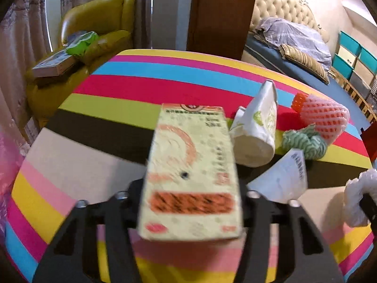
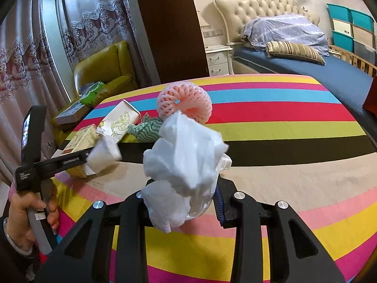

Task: Collect trash
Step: 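Grasp the white plastic bag with the right tool while the left grasps the cream medicine box, then carry the medicine box and plastic bag to the pink bin and release both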

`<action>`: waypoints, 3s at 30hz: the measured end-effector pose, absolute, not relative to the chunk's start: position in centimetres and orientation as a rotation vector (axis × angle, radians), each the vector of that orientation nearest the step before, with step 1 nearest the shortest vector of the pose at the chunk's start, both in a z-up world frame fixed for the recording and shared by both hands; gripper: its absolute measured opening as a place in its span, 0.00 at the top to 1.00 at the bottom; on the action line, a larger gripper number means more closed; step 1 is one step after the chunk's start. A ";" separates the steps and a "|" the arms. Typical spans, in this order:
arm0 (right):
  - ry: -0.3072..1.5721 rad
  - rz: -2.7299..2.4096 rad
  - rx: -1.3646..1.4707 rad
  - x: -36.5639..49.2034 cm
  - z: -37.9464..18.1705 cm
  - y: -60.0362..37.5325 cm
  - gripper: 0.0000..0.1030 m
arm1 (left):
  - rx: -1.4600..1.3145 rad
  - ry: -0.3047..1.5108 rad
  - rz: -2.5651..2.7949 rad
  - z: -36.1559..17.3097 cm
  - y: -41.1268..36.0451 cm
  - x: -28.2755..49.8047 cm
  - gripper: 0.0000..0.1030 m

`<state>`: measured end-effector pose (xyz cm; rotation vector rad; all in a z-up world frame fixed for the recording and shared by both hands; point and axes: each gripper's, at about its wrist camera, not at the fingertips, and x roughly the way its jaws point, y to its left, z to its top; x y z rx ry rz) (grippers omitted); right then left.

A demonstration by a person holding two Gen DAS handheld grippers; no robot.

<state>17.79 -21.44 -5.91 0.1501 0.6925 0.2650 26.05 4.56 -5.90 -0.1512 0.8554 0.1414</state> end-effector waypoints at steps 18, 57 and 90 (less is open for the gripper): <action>0.669 0.322 0.113 14.6 -5.6 -19.6 0.68 | -0.100 0.686 0.060 -4.1 4.7 14.3 0.52; 0.571 0.476 -0.232 6.0 -5.0 -8.9 0.68 | -0.007 0.519 0.034 -5.2 6.8 3.8 0.52; 0.522 0.958 -0.464 7.3 0.4 15.9 0.68 | -0.045 0.444 0.504 0.3 28.6 -5.6 0.51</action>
